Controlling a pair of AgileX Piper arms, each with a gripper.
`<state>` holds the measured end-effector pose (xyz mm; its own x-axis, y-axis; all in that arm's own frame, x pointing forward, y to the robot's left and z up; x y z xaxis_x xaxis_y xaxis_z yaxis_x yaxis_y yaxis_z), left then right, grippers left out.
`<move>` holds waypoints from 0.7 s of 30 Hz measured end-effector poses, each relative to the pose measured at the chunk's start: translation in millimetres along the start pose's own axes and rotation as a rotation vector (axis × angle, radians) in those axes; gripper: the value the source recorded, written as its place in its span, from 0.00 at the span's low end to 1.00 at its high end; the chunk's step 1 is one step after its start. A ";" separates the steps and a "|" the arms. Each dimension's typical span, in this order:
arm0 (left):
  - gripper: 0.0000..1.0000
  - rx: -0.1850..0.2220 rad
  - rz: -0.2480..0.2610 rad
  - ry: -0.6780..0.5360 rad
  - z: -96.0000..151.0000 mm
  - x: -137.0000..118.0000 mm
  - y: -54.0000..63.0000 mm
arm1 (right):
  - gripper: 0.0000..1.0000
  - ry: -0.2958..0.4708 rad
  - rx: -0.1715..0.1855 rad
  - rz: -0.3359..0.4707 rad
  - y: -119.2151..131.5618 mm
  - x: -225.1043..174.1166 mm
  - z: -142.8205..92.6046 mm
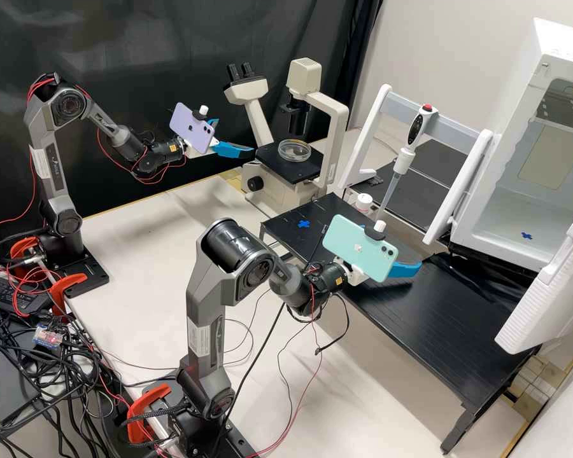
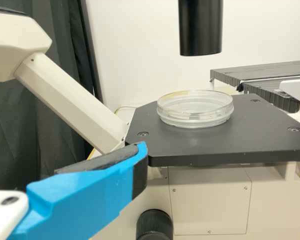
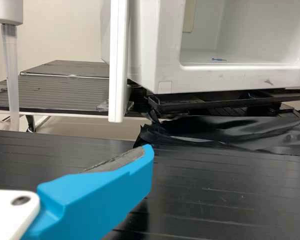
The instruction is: Move the petri dish to the bench
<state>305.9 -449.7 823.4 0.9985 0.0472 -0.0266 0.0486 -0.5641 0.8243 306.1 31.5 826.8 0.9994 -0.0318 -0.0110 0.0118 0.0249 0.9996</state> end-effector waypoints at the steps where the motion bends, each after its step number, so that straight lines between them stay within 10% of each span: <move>1: 1.00 0.000 0.000 0.000 0.0 0.0 0.0 | 1.00 0.000 0.000 0.000 0.0 0.0 0.0; 14: 1.00 0.000 0.000 0.000 0.0 0.0 0.0 | 1.00 0.014 0.005 0.001 -0.3 -1.3 -5.4; 21: 1.00 0.000 0.000 0.000 0.0 0.0 0.0 | 1.00 0.147 -0.004 -0.034 -13.2 -8.7 -47.9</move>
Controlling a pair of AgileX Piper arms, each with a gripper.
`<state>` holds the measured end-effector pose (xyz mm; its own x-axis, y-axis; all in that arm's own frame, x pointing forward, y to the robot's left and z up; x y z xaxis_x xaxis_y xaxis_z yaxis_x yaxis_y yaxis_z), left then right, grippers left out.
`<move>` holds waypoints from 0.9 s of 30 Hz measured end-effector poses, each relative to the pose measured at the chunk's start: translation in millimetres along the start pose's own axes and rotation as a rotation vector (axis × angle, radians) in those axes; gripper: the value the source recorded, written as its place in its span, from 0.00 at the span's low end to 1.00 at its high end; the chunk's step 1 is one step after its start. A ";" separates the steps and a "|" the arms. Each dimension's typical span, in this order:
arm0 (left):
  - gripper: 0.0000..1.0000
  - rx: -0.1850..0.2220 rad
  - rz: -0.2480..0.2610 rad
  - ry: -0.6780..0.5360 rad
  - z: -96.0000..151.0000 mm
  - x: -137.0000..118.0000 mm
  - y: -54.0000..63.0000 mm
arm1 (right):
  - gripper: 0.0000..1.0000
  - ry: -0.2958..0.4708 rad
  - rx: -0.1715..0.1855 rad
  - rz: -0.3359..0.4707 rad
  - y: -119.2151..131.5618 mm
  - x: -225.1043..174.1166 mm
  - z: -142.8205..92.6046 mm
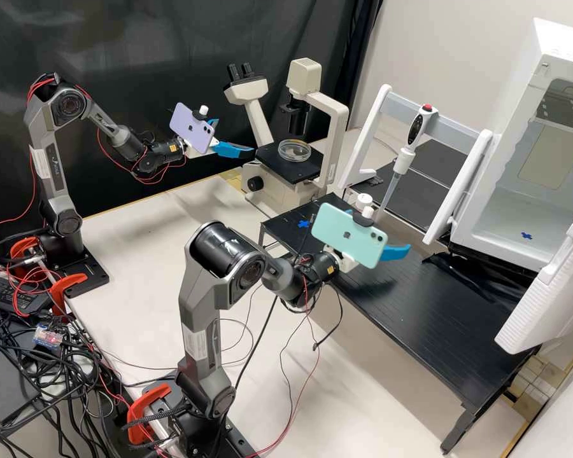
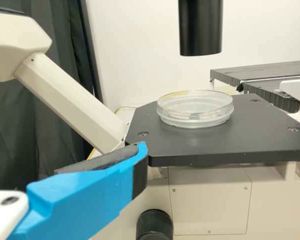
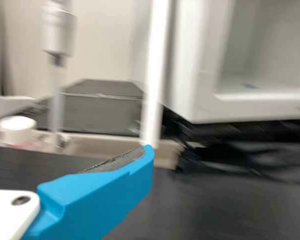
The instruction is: Move the petri dish to the bench
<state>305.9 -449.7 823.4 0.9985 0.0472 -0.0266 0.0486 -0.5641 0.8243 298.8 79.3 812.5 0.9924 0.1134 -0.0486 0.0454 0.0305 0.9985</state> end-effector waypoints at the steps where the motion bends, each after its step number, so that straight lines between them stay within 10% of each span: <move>1: 1.00 0.000 0.000 0.000 0.0 0.0 0.0 | 1.00 0.014 -0.003 -0.003 -1.9 0.8 -5.1; 14: 1.00 0.000 0.000 0.000 0.0 0.0 0.0 | 1.00 0.250 -0.128 -0.170 -62.6 21.1 -107.0; 27: 1.00 0.000 0.000 0.000 0.0 0.0 0.0 | 1.00 0.241 -0.151 -0.306 -118.1 70.1 -156.2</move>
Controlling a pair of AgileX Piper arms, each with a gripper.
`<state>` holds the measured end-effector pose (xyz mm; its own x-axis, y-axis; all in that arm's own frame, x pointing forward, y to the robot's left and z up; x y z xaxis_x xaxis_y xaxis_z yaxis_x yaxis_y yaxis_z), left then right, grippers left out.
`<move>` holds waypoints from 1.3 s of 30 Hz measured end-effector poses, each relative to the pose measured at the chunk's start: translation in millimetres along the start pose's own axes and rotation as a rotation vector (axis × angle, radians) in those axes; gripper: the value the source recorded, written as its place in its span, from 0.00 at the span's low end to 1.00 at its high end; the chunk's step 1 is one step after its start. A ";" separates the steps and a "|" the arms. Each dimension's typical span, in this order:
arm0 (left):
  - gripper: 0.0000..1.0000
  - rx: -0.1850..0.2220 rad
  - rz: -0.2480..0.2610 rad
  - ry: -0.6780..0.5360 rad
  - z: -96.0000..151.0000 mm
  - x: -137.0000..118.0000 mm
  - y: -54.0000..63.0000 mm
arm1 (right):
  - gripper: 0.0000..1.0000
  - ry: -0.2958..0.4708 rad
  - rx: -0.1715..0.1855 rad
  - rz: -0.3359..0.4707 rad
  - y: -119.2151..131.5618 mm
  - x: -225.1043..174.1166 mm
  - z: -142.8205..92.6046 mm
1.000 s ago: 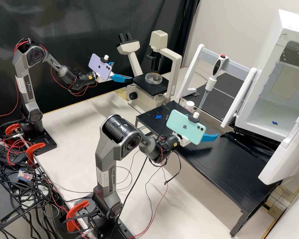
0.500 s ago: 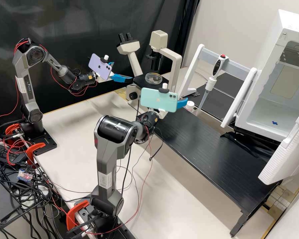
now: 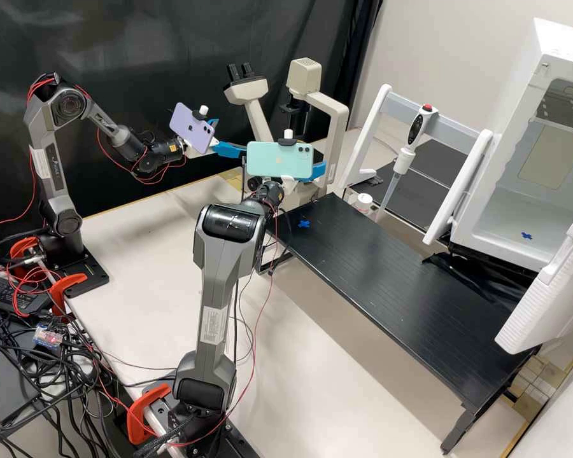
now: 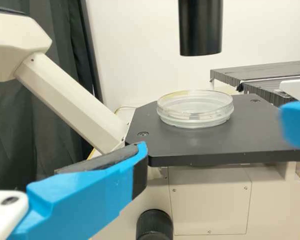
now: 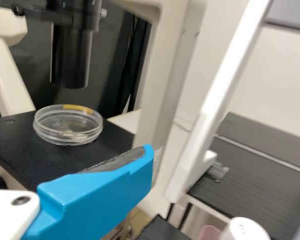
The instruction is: Move the petri dish to the bench
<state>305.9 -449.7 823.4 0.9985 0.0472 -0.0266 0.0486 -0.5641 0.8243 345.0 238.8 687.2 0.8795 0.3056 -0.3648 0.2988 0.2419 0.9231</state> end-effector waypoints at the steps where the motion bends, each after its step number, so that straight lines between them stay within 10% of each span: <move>1: 1.00 0.000 0.000 0.000 0.0 0.0 0.0 | 1.00 0.000 0.004 -0.011 -4.0 9.0 -2.4; 22: 1.00 0.000 0.000 0.000 0.0 0.0 0.0 | 1.00 -0.059 0.174 -0.066 -8.9 104.6 -16.2; 39: 1.00 0.000 0.000 0.000 0.0 0.0 0.0 | 1.00 -0.159 0.132 -0.094 -52.6 134.8 -5.5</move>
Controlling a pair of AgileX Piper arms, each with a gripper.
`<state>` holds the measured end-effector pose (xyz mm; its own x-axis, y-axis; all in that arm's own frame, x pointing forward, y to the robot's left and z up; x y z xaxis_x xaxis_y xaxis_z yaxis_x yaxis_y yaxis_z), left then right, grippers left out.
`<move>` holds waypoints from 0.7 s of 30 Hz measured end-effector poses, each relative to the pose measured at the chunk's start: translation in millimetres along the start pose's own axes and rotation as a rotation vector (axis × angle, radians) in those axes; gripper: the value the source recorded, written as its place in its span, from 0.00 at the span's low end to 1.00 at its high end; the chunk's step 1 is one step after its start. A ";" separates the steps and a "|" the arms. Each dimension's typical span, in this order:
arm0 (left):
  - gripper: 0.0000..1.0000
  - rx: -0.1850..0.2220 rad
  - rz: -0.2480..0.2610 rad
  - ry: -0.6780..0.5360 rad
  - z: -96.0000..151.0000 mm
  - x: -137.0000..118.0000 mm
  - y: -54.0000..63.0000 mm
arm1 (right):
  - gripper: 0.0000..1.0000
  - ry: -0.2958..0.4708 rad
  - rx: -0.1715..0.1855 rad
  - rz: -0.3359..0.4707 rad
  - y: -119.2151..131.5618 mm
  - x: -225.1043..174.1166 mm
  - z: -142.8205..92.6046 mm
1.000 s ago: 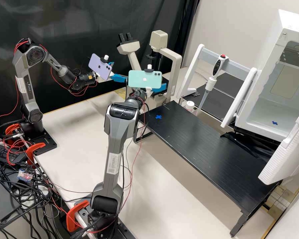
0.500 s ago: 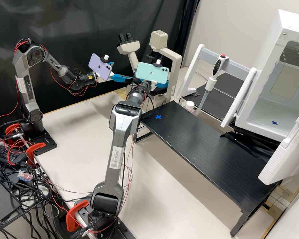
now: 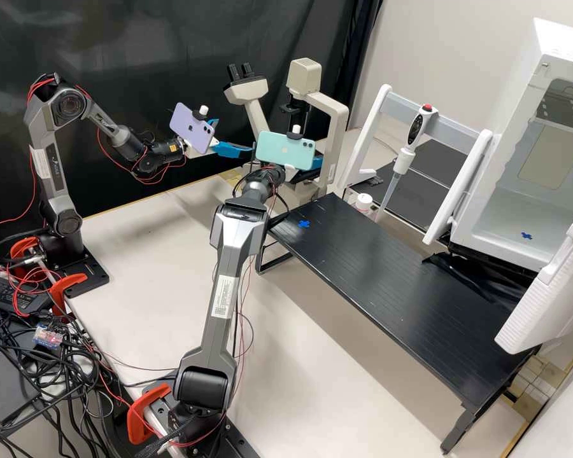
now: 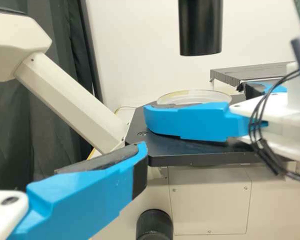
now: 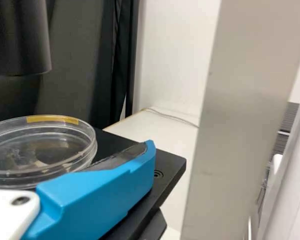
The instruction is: Move the petri dish to the bench
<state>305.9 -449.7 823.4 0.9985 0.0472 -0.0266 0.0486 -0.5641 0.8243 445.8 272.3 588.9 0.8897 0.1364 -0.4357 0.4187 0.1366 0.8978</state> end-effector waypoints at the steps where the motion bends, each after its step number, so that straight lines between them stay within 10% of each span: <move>1: 1.00 0.000 0.000 0.000 0.0 0.0 0.0 | 0.00 -0.003 -0.005 0.006 -0.7 1.0 0.2; 21: 1.00 0.000 0.000 0.000 0.0 0.0 0.0 | 0.00 -0.032 -0.004 -0.052 0.7 2.8 0.3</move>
<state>305.9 -449.7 823.4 0.9985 0.0472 -0.0266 0.0486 -0.5641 0.8243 448.7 272.5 588.3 0.8720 0.0974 -0.4797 0.4641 0.1469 0.8735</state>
